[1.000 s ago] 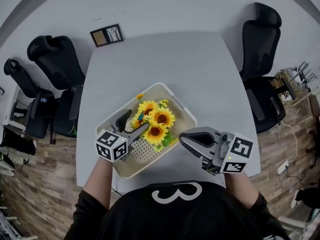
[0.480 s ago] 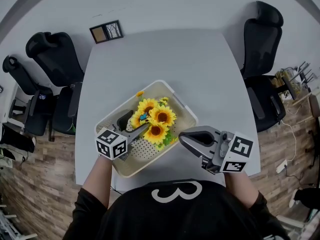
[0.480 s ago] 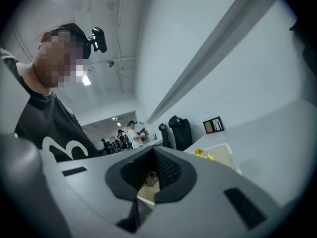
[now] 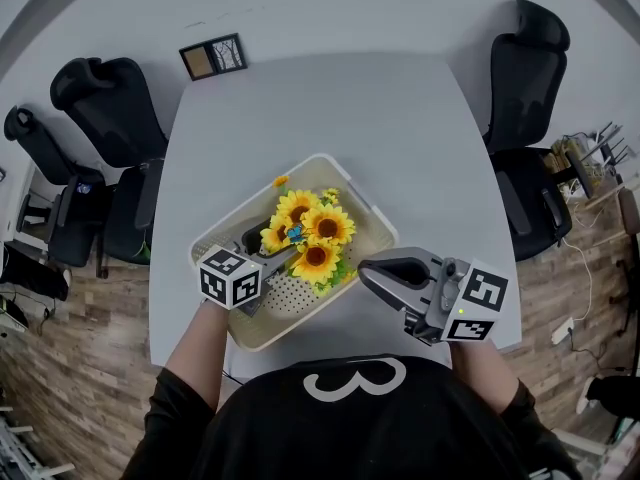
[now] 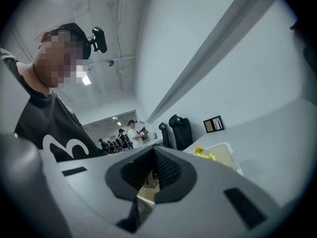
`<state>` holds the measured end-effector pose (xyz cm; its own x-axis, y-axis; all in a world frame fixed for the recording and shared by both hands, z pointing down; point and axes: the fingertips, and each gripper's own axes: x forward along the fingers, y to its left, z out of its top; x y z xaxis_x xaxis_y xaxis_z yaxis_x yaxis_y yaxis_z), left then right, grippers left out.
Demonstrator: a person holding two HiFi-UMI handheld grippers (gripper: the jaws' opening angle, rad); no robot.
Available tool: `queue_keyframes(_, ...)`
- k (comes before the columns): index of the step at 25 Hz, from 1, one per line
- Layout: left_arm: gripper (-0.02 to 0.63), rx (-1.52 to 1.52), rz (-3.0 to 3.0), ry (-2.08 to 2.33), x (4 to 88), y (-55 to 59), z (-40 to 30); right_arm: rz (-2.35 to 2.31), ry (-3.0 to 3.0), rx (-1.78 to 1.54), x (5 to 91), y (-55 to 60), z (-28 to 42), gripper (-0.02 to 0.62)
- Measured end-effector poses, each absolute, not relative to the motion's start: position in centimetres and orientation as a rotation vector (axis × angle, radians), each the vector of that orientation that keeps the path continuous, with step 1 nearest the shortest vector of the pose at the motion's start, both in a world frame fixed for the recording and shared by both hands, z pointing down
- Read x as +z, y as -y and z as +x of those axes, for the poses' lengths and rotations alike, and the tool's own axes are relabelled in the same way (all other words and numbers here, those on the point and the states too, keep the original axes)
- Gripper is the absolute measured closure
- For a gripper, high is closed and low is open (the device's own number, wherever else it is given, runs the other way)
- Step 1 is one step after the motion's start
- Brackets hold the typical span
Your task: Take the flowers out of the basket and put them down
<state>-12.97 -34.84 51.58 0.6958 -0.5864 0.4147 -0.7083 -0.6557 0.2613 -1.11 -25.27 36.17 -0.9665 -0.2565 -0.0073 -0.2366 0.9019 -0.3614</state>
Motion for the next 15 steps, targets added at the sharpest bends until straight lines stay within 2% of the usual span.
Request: queue_keyframes(15, 0.243, 0.677, 2.748, 0.771, 52.0, 32.7, -11.0, -0.394, -3.016, -0.566, 36.3, 25.3, -0.8, 0.588)
